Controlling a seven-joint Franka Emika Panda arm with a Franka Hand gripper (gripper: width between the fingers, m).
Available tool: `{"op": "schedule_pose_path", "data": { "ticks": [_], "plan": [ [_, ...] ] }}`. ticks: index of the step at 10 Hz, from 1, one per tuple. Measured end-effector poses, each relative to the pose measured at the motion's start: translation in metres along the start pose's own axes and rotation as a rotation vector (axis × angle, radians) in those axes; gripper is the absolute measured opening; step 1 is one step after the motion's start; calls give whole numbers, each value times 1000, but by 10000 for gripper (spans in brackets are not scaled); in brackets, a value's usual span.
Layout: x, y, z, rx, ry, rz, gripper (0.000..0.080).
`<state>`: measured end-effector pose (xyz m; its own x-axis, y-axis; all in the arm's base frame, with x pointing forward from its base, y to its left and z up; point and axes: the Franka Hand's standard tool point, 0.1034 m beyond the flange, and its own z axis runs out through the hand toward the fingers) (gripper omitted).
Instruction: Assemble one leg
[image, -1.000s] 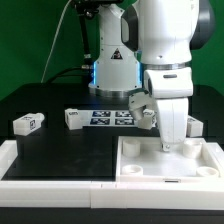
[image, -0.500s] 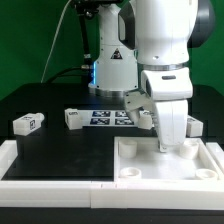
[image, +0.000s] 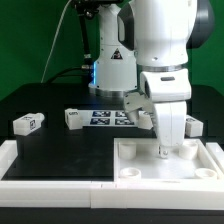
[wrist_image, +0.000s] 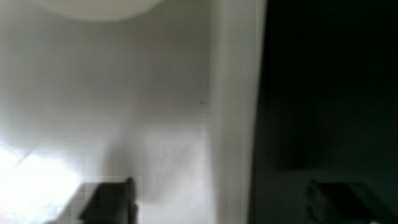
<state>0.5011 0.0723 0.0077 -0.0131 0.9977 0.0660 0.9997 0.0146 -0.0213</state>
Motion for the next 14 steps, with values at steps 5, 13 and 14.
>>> {"op": "schedule_pose_path", "data": {
  "ticks": [5, 13, 14],
  "plan": [
    [1, -1, -1, -1, -1, 33, 648],
    [15, -35, -50, -38, -12, 527, 649],
    [16, -37, -49, -39, -3, 680, 649]
  ]
}}
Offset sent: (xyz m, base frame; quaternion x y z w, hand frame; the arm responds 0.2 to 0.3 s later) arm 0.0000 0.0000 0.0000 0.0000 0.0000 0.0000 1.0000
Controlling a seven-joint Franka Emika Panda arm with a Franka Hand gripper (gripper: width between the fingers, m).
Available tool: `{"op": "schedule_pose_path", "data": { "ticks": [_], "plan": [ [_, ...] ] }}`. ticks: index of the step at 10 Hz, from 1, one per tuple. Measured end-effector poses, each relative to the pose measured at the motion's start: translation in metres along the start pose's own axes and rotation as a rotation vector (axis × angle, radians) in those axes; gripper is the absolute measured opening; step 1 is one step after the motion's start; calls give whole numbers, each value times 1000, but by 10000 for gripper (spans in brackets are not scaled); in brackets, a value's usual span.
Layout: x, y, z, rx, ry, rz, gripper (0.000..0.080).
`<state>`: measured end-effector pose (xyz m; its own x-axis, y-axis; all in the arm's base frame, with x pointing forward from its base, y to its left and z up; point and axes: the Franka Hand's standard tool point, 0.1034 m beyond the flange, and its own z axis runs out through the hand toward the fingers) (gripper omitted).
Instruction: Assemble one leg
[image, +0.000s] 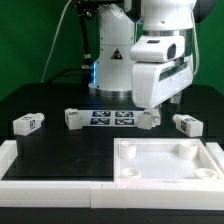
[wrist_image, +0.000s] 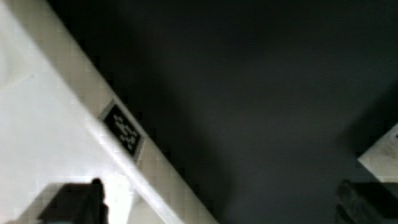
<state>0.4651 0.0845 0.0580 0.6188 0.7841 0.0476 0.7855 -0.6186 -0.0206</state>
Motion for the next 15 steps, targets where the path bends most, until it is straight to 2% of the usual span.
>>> {"op": "schedule_pose_path", "data": {
  "ticks": [1, 2, 4, 5, 7, 8, 9, 10, 11, 13, 14, 15],
  "plan": [
    [-8, -19, 10, 5, 6, 258, 649],
    [-10, -37, 15, 19, -6, 479, 649],
    [-4, -70, 22, 47, -20, 810, 649],
    [3, -78, 20, 49, -23, 787, 649],
    [1, -77, 21, 64, -65, 768, 649],
    [-2, -81, 21, 89, -130, 766, 649],
    [-6, -85, 18, 153, -289, 760, 649],
    [-3, -85, 21, 197, -394, 733, 649],
    [-5, -96, 24, 238, -532, 722, 649],
    [-2, -117, 34, 286, -720, 709, 649],
    [-6, -125, 35, 336, -854, 683, 649],
    [-2, -127, 42, 365, -920, 666, 649]
  ]
}}
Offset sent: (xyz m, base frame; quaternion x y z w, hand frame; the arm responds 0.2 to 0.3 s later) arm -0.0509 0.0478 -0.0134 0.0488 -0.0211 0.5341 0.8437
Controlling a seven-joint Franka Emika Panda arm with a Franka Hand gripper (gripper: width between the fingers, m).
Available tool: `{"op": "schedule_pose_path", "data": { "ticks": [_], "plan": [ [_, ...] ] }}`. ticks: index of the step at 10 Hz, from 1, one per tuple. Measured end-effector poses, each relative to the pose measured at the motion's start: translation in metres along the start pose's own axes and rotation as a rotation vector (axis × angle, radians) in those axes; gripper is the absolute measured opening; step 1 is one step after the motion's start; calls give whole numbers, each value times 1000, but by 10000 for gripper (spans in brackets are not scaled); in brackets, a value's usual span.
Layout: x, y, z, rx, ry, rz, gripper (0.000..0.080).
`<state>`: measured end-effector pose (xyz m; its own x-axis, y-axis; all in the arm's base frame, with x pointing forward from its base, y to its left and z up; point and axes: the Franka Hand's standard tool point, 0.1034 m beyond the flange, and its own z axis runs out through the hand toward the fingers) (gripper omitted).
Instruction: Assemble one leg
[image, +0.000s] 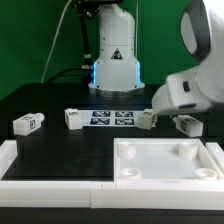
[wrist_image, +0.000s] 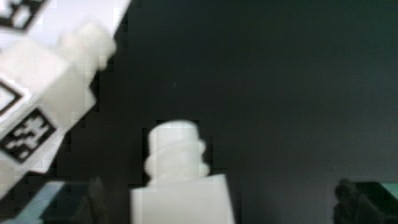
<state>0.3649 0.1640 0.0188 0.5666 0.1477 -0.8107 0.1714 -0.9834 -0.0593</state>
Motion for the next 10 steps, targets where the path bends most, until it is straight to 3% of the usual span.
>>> {"op": "schedule_pose_path", "data": {
  "ticks": [1, 6, 8, 9, 10],
  "plan": [
    [0, 0, 6, -1, -102, -8, 649],
    [9, 16, 0, 19, -76, -78, 649],
    [11, 17, 0, 22, -69, -75, 391],
    [10, 17, 0, 22, -71, -75, 391],
    [10, 17, 0, 22, -71, -76, 288]
  ]
}}
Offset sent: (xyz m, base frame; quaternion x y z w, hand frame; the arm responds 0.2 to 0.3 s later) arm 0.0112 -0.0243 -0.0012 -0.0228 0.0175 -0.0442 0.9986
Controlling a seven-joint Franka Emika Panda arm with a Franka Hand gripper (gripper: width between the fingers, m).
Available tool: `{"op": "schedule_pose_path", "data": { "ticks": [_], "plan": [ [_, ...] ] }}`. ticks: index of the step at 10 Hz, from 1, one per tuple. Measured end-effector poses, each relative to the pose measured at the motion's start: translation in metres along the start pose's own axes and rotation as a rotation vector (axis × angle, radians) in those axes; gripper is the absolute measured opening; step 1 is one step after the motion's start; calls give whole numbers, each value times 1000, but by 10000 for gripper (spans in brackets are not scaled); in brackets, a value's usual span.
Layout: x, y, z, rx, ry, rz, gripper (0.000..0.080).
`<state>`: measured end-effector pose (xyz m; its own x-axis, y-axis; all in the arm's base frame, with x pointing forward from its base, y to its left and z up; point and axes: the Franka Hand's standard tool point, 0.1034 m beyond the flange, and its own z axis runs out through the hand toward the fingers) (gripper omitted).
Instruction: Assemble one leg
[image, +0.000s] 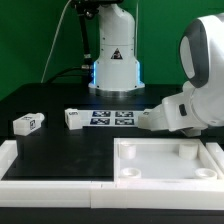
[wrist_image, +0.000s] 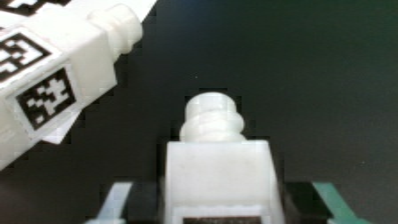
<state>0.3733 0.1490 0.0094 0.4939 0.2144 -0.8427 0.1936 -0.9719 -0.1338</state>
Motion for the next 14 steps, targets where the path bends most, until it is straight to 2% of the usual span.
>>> {"op": "schedule_pose_path", "data": {
  "ticks": [5, 6, 8, 9, 11, 12, 13, 14],
  "plan": [
    [-1, 0, 0, 0, -1, 0, 289],
    [-11, 2, -6, 0, -11, 10, 289],
    [-51, -1, -34, -14, -40, 21, 290],
    [-65, -1, -46, -16, -44, 26, 290],
    [-76, -1, -60, -23, 12, 29, 290],
    [-74, -1, -58, -23, 24, 29, 290],
    [-64, -1, -64, -24, 104, 30, 290],
    [-58, 1, -72, -32, 266, 34, 290]
  ]
}}
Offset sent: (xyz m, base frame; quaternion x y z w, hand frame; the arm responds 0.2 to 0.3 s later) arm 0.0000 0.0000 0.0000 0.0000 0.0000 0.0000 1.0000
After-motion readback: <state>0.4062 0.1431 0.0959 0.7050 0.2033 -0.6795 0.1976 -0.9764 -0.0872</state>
